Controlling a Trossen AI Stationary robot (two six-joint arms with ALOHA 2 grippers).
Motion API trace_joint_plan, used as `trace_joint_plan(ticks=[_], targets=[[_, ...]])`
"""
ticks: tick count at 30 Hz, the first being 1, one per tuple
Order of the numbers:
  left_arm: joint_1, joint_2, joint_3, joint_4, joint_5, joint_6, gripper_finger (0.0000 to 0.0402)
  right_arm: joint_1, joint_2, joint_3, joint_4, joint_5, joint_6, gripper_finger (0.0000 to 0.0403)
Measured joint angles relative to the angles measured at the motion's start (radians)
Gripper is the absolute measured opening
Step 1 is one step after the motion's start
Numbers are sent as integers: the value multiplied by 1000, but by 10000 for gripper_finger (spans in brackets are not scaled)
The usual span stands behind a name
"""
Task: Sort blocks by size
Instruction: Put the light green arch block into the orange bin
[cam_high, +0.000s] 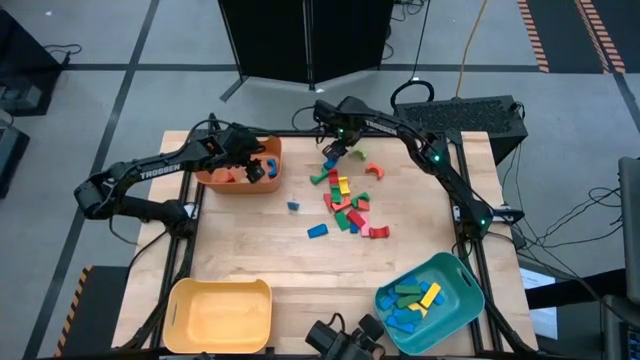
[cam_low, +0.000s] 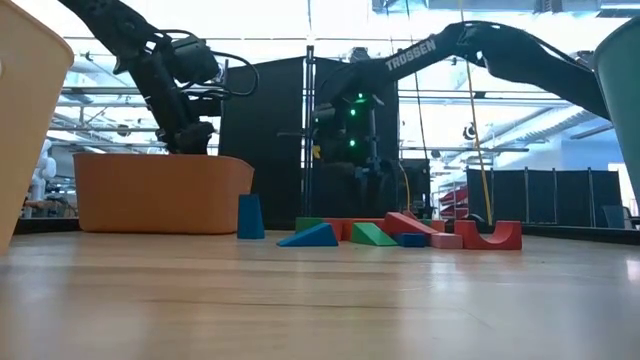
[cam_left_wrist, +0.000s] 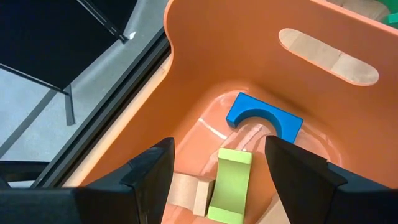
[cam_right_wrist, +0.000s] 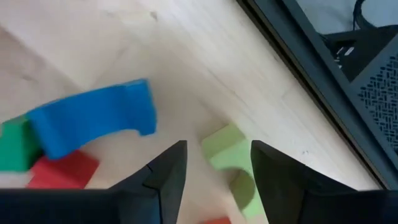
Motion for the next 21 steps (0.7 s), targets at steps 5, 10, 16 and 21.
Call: trace_joint_plan(ticks=[5, 10, 16, 21], targets=[[0, 0, 0, 0, 0, 0, 251, 5, -42, 1, -77, 21, 68, 149], [0, 0, 0, 0, 0, 0, 251, -12, -30, 1, -139, 58, 139, 85], [0, 0, 0, 0, 0, 0, 251, -31, -27, 1, -75, 24, 168, 6], [0, 0, 0, 8, 0, 21, 251, -31, -22, 1, -67, -5, 200, 6]])
